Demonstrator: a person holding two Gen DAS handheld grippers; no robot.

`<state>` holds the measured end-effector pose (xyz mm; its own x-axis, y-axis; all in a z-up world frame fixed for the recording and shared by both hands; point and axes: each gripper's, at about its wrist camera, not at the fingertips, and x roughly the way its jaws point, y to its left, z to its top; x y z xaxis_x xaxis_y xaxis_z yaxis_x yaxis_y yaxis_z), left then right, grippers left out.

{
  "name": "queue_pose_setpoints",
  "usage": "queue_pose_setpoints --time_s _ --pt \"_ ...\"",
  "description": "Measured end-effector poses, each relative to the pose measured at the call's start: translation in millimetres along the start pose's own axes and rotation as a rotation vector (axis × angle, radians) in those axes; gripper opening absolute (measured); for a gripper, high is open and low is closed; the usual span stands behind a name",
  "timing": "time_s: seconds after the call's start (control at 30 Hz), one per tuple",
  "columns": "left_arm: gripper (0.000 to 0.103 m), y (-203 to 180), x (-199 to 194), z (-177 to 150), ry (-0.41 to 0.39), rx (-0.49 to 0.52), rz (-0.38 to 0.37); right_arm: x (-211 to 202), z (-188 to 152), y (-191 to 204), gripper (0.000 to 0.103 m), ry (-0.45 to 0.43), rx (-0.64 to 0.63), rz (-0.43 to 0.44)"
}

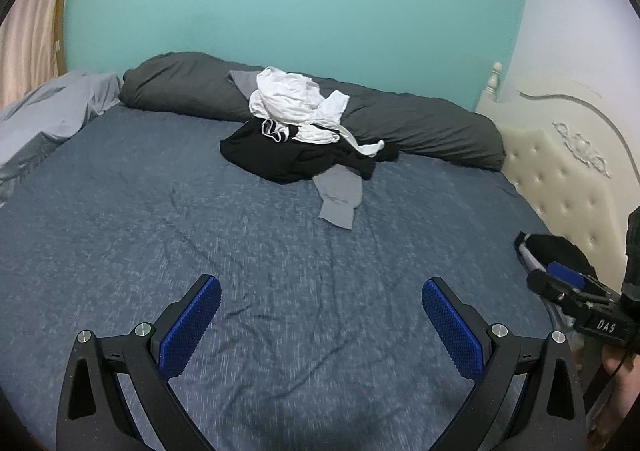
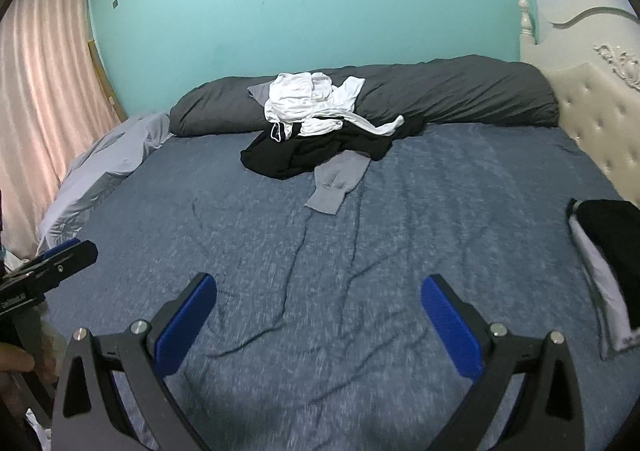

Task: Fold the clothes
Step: 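Move the right tool toward the white shirt on the clothes pile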

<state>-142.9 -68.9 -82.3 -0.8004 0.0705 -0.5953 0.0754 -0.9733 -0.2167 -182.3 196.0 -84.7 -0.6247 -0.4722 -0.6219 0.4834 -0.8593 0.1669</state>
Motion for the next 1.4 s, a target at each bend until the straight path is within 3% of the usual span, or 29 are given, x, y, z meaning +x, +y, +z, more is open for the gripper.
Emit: queue_pose_setpoints --time_s 0.33,0.47,0.67,0.93,1.17,1.27,1.4 --pt "0.103 30.2 109.1 32.7 0.005 -0.04 -0.001 97.4 41.3 -11.5 0.103 0.007 -0.052 0.026" --pt "0.103 39.6 157.1 44.2 0.018 -0.056 -0.006 153.3 61.3 -10.9 0.103 0.021 -0.134 0.02" --pt "0.103 55.0 218.7 59.4 0.048 -0.084 0.023 223.9 86.0 -11.4 0.103 0.021 -0.152 0.063" --pt "0.103 87.6 250.1 91.4 0.085 -0.159 0.057 283.4 116.4 -10.7 0.103 0.083 -0.146 0.116" --pt "0.103 118.1 270.2 122.3 0.086 -0.204 0.09 338.9 159.0 -10.1 0.102 0.111 -0.126 0.082" --pt "0.103 131.3 283.1 134.2 0.088 -0.229 0.096 366.7 183.1 -11.1 0.094 0.112 -0.114 0.073" --pt "0.103 148.7 303.1 147.0 0.107 -0.268 0.097 404.1 215.1 -6.7 0.092 0.098 -0.139 0.078"
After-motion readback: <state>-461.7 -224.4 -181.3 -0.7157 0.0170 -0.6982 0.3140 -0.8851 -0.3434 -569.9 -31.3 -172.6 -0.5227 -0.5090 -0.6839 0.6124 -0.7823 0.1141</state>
